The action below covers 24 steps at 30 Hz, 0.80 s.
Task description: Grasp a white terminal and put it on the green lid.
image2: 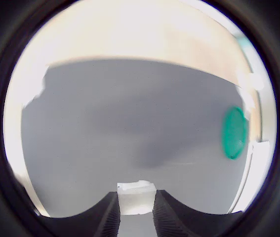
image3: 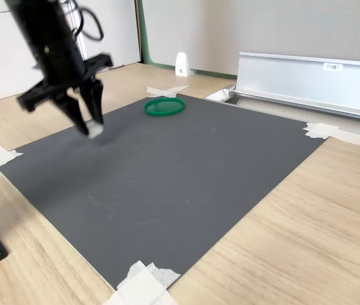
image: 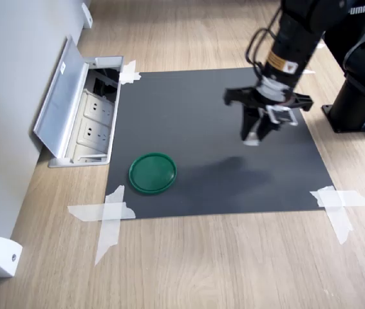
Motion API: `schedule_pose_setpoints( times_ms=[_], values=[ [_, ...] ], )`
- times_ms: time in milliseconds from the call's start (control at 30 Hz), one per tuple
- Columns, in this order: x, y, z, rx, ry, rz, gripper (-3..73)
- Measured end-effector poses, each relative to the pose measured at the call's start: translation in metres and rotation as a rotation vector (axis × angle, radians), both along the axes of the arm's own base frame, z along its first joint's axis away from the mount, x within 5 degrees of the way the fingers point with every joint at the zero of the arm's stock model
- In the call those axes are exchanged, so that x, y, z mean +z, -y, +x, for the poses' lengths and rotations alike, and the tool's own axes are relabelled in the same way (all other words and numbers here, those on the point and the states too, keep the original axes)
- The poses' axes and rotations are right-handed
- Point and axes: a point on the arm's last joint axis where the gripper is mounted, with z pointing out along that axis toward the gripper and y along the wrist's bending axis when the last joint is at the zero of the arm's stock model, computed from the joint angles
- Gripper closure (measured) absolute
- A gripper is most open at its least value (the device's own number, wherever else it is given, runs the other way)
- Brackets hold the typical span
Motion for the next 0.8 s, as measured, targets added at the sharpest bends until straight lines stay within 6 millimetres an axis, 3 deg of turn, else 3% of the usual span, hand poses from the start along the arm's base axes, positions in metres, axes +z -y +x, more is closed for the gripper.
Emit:
schedule_pose_setpoints(
  times_ms=[167,433,600,800],
  values=[
    [0.025,-0.012,0.041,-0.218,-0.007,0.068,43.5],
    [0.034,-0.033,0.102,-0.375,-0.047,0.087,43.5],
    [0.025,-0.045,0.140,-0.428,-0.062,0.092,43.5],
    [0.011,-0.044,0.174,-0.476,-0.074,0.085,43.7]
  ],
)
